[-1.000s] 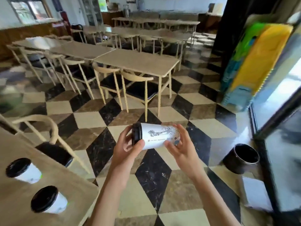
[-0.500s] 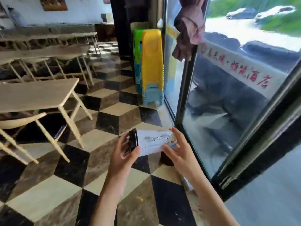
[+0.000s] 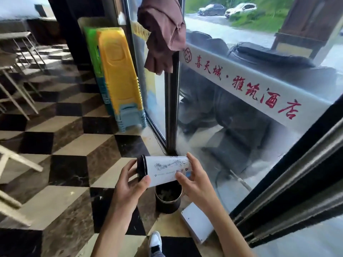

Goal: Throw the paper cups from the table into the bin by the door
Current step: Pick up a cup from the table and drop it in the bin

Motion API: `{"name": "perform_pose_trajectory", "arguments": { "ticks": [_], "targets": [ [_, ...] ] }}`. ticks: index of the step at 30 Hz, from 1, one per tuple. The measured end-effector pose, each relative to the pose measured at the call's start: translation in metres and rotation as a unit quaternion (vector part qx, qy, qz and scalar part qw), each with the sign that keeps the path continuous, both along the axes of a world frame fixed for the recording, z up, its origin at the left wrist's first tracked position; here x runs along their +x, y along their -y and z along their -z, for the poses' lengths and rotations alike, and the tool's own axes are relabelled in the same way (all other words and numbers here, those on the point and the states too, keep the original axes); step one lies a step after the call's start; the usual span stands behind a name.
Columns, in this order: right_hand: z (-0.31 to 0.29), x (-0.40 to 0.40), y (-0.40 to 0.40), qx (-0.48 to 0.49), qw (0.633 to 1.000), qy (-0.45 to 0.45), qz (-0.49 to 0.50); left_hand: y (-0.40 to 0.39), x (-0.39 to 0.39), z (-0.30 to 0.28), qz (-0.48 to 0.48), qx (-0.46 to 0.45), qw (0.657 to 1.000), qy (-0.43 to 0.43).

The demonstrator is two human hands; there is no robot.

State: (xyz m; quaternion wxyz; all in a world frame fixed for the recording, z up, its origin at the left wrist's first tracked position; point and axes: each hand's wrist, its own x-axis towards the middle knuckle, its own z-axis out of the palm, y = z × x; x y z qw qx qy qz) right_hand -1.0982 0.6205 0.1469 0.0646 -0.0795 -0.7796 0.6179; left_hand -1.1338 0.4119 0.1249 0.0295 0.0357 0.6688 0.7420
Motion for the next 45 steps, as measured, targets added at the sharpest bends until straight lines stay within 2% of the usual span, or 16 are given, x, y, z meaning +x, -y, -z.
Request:
{"name": "perform_pose_trajectory", "arguments": {
  "ticks": [6,12,16,21,29,33,38,45],
  "targets": [
    [0.028,-0.127,-0.001,0.003,0.998,0.045,0.045,-0.002,-0.143,0.023,0.076,-0.040,0.996,0.032],
    [0.075,-0.214,-0.015,-0.002,0.991,0.116,0.065,-0.015,-0.232,0.064,0.100,-0.042,0.989,0.104],
    [0.127,-0.261,-0.030,-0.002,0.986,0.159,0.056,-0.027,-0.279,0.112,0.106,-0.063,0.982,0.144],
    [0.248,-0.318,-0.051,0.007,0.975,0.222,0.025,-0.050,-0.326,0.227,0.063,-0.081,0.972,0.211],
    [0.466,-0.348,-0.090,-0.006,0.948,0.318,0.028,-0.097,-0.342,0.459,0.033,-0.084,0.934,0.345],
    [0.563,-0.342,-0.092,-0.005,0.927,0.374,0.030,-0.113,-0.332,0.551,0.012,-0.062,0.902,0.426],
    [0.638,-0.329,-0.086,-0.012,0.908,0.419,0.011,-0.112,-0.316,0.618,-0.009,-0.081,0.884,0.460],
    [0.671,-0.330,-0.081,-0.039,0.900,0.432,0.036,-0.116,-0.322,0.650,-0.009,-0.109,0.882,0.459]
  ]
}}
